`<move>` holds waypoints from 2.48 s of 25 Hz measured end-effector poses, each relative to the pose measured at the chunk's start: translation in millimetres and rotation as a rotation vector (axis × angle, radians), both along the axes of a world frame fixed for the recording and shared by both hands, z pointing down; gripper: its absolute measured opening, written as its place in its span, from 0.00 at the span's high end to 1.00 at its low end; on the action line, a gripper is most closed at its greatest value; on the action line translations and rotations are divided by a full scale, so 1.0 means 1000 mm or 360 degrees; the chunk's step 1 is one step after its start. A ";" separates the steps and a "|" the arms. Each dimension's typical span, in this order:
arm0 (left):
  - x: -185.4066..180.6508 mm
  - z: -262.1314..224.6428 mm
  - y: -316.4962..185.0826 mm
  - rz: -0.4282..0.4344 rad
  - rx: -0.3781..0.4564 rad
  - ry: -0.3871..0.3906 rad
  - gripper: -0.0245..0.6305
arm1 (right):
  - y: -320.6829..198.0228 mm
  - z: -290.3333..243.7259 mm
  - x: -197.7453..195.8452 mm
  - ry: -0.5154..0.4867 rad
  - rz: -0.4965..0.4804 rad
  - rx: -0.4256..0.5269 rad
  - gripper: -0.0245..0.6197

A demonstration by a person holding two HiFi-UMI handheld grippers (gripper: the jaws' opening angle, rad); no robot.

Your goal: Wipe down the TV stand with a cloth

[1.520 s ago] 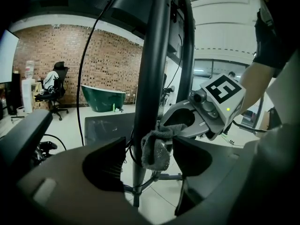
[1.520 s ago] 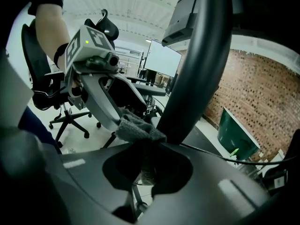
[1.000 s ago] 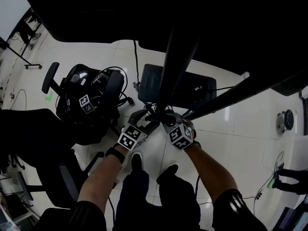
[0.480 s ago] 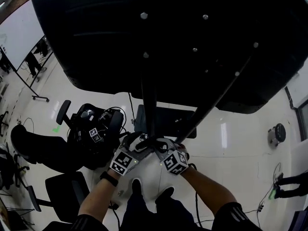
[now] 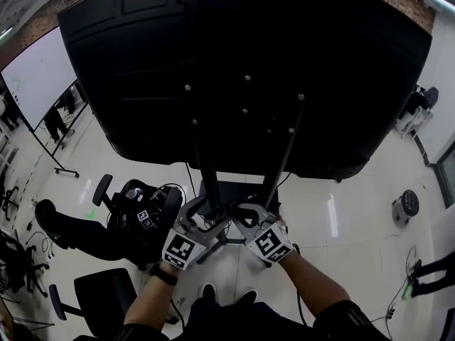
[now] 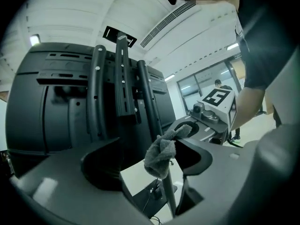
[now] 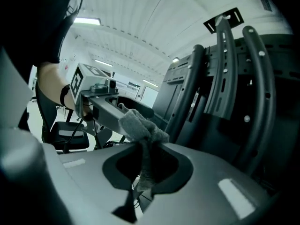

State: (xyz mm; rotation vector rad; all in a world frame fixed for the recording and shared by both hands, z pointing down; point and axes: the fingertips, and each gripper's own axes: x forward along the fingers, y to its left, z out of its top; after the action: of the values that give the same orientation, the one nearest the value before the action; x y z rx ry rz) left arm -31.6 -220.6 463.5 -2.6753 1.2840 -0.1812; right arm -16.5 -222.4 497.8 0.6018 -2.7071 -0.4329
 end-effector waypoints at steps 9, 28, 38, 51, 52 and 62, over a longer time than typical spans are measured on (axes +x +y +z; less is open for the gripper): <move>0.026 -0.062 0.025 0.0207 0.0129 0.0055 0.43 | 0.006 -0.088 0.045 -0.0238 0.0238 0.0066 0.90; 0.055 -0.185 0.038 0.0498 0.0441 0.0064 0.43 | -0.025 -0.269 0.117 -0.0214 0.0515 0.0411 0.90; 0.087 -0.257 0.007 0.0406 0.0551 0.0090 0.43 | -0.079 -0.360 0.138 -0.0184 0.0442 0.0563 0.90; 0.126 -0.251 -0.025 0.0279 0.0511 0.0059 0.43 | -0.111 -0.350 0.145 -0.0148 0.0259 0.0578 0.90; 0.129 -0.246 -0.027 0.0273 0.0496 0.0057 0.43 | -0.111 -0.344 0.145 -0.0134 0.0245 0.0573 0.90; 0.136 -0.199 -0.041 0.0227 0.0390 0.0054 0.43 | -0.115 -0.265 0.148 -0.0045 0.0189 0.0432 0.90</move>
State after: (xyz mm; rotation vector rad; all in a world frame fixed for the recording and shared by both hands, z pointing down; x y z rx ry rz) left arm 104.5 -261.8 264.8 -2.5545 1.0428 0.0381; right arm 131.8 -337.0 232.4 0.8418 -2.6407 -0.7725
